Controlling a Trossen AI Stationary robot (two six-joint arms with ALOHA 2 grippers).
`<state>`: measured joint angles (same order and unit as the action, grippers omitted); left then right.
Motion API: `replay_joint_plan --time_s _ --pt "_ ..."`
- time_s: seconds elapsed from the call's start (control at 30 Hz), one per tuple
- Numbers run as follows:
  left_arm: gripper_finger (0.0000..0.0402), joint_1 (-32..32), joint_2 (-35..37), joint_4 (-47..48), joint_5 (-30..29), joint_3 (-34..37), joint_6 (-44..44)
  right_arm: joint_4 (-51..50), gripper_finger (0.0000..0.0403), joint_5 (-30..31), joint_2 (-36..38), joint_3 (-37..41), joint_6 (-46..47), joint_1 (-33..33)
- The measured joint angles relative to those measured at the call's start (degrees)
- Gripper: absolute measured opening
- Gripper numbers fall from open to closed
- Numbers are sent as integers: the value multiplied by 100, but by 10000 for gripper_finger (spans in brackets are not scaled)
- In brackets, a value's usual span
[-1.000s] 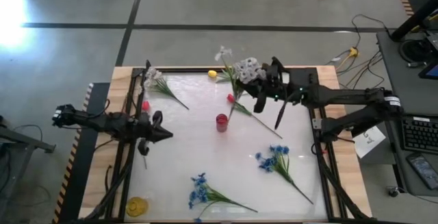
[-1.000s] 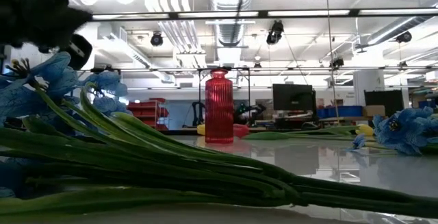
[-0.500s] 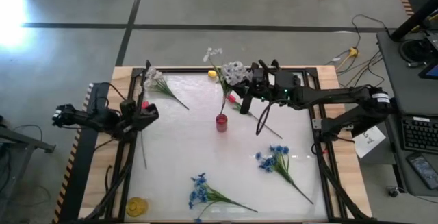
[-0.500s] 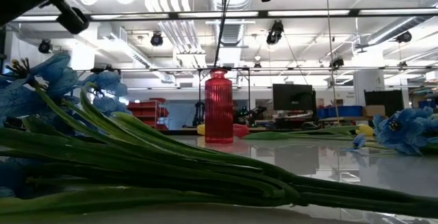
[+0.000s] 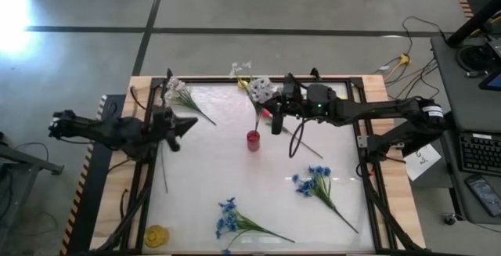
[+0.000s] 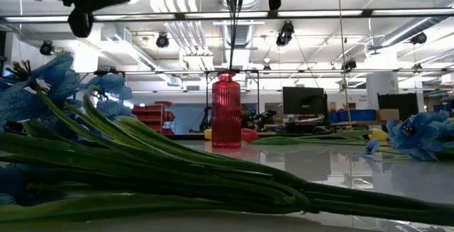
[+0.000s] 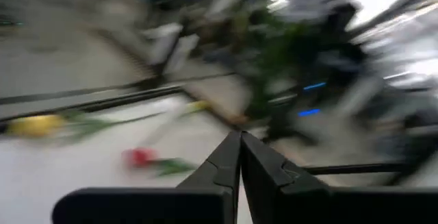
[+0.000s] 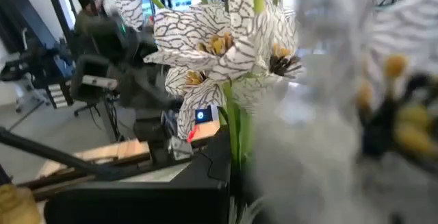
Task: Sort flowers into vase by color
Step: Put the right white flower into the red flower vase
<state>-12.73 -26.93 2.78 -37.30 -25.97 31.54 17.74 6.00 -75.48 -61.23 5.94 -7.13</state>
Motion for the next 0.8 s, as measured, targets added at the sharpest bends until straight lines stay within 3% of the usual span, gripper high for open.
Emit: replay_joint_plan --time_s 0.1,0.23,0.53,0.8 --pt "1 4 -506 1437 -736 -797 220 1 14 -2 -167 0 -64 50" --pt "1 9 -1077 2545 -1196 -1638 126 -210 39 -2 -325 0 -79 89" --pt "1 11 -2001 2674 -1270 -2826 -915 -838 143 4 -285 0 92 108" --pt "1 9 -2200 2706 -1419 -3096 -1147 -965 173 6 22 0 111 219"
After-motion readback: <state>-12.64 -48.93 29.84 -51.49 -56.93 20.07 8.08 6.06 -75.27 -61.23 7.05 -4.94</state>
